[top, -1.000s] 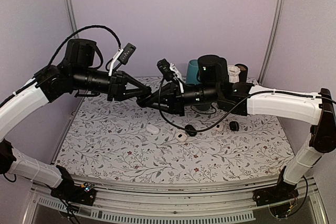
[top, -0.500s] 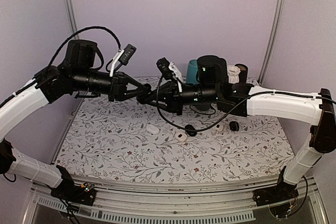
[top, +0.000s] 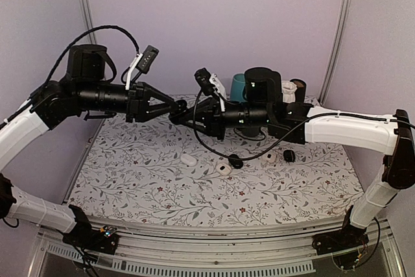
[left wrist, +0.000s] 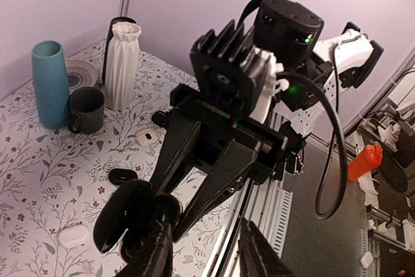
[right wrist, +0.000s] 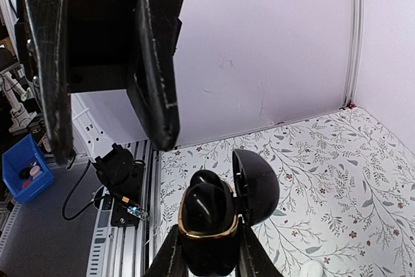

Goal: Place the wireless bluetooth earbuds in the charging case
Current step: Adjust the right earbud in the right side groove of the charging case, then close the charging case with the earbuds inside.

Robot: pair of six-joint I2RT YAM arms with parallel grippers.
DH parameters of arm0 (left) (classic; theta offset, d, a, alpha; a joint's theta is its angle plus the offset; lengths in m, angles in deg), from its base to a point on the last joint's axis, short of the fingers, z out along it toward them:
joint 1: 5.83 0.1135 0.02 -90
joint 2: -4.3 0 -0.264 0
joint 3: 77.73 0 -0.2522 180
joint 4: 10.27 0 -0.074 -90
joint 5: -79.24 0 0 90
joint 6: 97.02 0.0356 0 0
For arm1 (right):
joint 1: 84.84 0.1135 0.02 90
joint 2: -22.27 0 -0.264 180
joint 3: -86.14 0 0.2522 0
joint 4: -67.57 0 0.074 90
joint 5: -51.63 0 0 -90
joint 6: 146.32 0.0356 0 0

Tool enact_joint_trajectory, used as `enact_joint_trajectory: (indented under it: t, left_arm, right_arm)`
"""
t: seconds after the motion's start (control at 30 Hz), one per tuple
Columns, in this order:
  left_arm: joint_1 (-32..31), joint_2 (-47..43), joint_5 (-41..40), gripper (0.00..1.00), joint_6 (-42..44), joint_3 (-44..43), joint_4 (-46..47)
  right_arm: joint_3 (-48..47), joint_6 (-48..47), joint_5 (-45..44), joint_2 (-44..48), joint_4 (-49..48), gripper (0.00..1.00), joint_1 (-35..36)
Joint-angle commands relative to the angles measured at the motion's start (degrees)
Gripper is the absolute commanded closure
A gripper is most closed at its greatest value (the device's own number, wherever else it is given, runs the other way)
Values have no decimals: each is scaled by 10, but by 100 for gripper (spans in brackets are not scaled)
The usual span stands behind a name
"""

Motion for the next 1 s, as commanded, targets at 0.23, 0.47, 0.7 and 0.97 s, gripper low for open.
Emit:
enact_joint_trajectory:
  t: [0.23,0.47,0.7,0.97]
  left_arm:
    - [28,-21,-39,60,12,-10,24]
    - [84,-12,-68,57,-20,19,61]
    - [101,13,-4,55,-10,44,81]
    - [71,22,35,55,16,51,87]
  right_arm:
    - [6,15,42,15,-40,97,-7]
    - [41,25,97,36,-96,97,-7]
    - [51,32,120,47,-118,97,-7]
    - [45,49,129,34,-129,97,-7]
